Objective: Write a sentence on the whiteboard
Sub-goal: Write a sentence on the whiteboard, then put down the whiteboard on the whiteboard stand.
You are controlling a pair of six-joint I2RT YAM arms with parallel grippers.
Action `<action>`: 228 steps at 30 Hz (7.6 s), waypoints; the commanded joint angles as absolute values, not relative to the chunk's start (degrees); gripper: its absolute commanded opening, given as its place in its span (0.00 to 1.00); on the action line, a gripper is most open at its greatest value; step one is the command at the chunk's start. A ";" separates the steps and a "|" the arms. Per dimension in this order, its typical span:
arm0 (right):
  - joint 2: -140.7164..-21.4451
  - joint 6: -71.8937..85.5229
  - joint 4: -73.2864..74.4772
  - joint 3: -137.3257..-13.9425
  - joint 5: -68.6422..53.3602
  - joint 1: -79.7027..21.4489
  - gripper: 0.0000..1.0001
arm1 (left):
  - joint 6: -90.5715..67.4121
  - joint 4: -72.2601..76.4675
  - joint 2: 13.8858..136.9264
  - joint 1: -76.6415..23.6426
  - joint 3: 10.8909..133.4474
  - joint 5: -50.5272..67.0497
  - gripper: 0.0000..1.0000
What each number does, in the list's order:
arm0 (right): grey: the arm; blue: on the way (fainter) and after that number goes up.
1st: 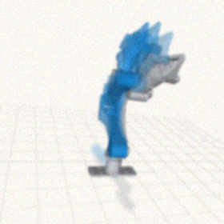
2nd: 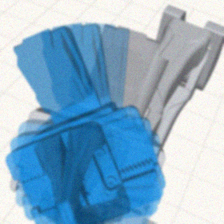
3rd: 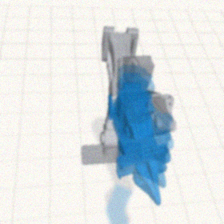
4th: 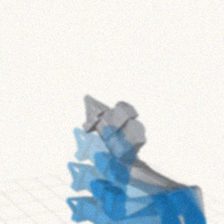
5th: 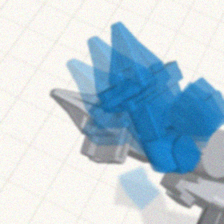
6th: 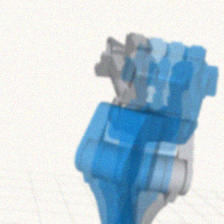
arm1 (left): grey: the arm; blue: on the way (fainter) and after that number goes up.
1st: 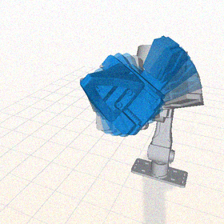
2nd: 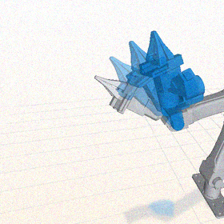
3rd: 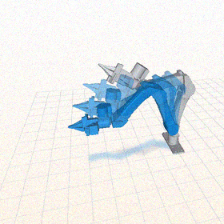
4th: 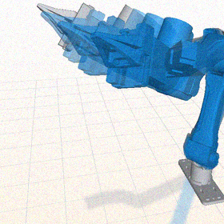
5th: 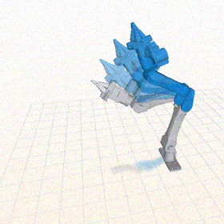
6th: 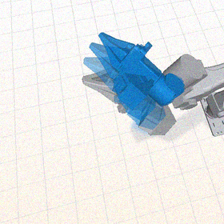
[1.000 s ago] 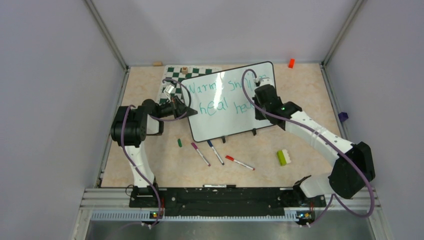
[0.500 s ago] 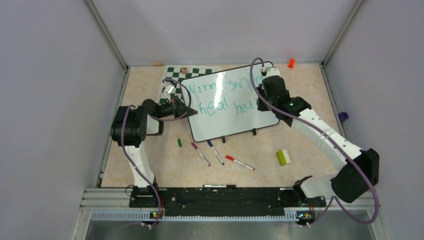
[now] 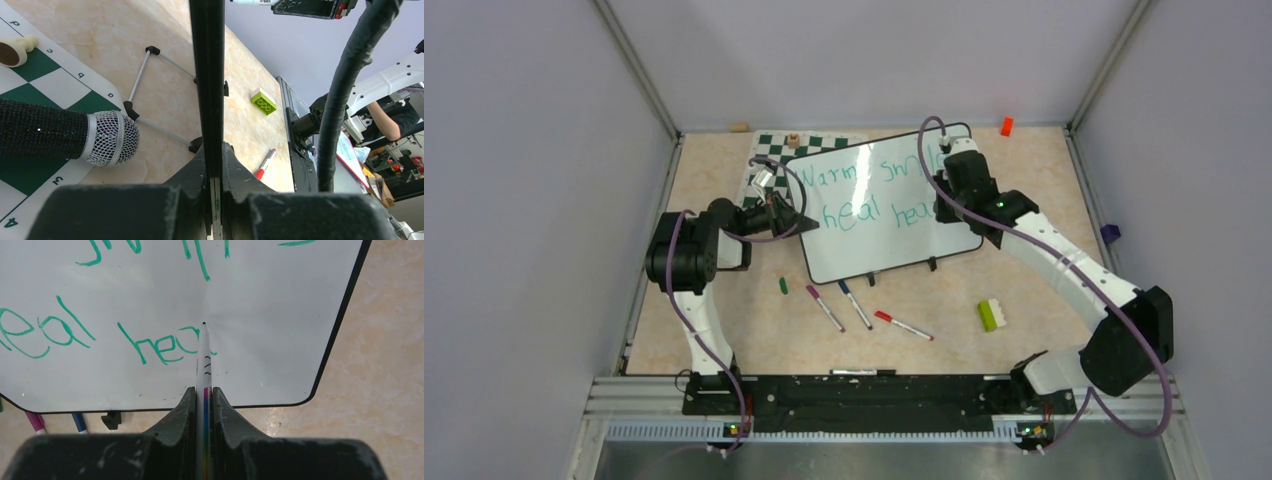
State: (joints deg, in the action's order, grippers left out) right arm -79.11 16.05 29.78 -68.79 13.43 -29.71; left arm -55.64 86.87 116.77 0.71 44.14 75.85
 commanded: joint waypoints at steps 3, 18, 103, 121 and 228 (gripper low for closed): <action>-79.90 15.11 28.47 -70.32 14.10 -29.27 0.00 | -52.39 92.81 116.56 1.23 45.01 74.36 0.00; -82.17 15.28 29.26 -70.85 18.26 -28.50 0.00 | -52.38 92.81 116.63 1.23 45.03 74.32 0.00; -76.95 16.16 27.72 -71.38 10.12 -21.65 0.00 | -52.38 92.81 116.65 1.23 45.00 74.42 0.00; -80.44 15.90 27.33 -70.78 10.44 -21.67 0.00 | -52.38 92.81 116.76 1.22 45.10 74.44 0.00; -61.86 16.34 27.09 -60.05 5.79 -18.66 0.00 | -49.61 92.81 108.08 2.82 37.82 72.01 0.99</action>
